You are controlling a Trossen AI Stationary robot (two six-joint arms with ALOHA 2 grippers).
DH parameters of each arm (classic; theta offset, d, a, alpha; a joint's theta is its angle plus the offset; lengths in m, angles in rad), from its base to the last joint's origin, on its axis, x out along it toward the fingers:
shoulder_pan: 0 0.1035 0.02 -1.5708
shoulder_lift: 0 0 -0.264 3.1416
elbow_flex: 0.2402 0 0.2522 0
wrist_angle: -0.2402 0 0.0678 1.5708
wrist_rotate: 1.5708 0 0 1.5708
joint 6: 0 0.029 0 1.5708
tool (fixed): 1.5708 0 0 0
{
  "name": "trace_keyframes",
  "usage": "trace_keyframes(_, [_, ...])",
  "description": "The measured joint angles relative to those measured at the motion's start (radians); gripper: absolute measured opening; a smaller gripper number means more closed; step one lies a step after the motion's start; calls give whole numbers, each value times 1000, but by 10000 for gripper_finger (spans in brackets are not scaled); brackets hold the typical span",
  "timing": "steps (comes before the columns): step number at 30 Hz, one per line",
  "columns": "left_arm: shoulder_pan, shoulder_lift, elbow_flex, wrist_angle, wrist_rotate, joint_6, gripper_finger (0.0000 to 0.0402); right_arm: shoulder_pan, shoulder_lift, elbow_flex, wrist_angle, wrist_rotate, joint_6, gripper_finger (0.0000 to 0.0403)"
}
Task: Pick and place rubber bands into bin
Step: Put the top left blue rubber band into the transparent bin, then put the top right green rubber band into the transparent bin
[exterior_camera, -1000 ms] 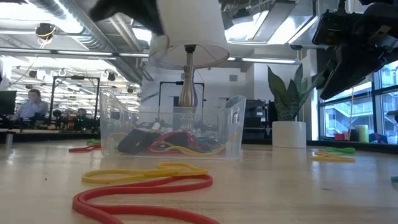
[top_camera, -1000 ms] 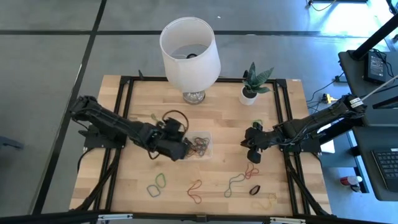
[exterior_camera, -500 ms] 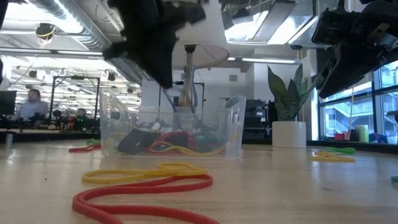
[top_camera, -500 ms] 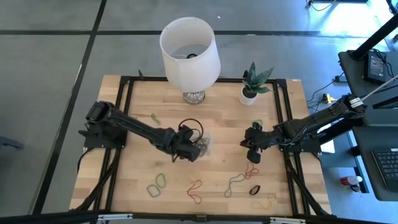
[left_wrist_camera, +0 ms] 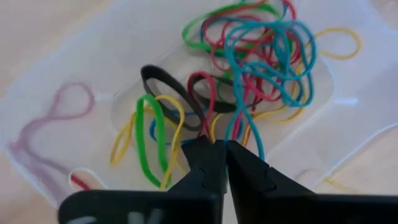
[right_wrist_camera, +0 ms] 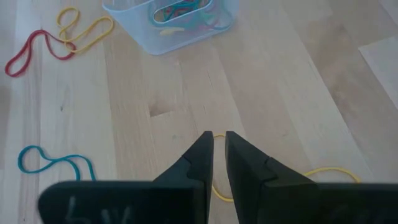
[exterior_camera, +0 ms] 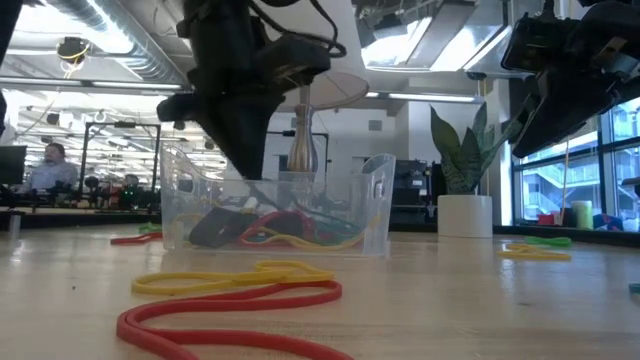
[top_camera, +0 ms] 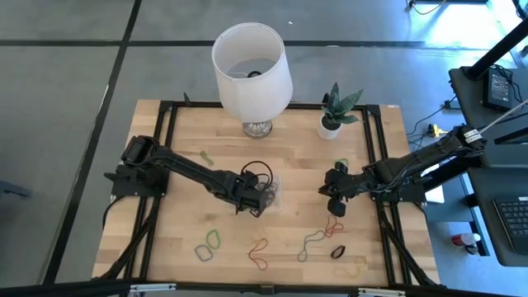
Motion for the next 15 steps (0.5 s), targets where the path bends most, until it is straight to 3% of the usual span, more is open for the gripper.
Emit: trace_keyframes(15, [8,-111,0,-4,14,44,133,0,0,0,13,0,-1,46])
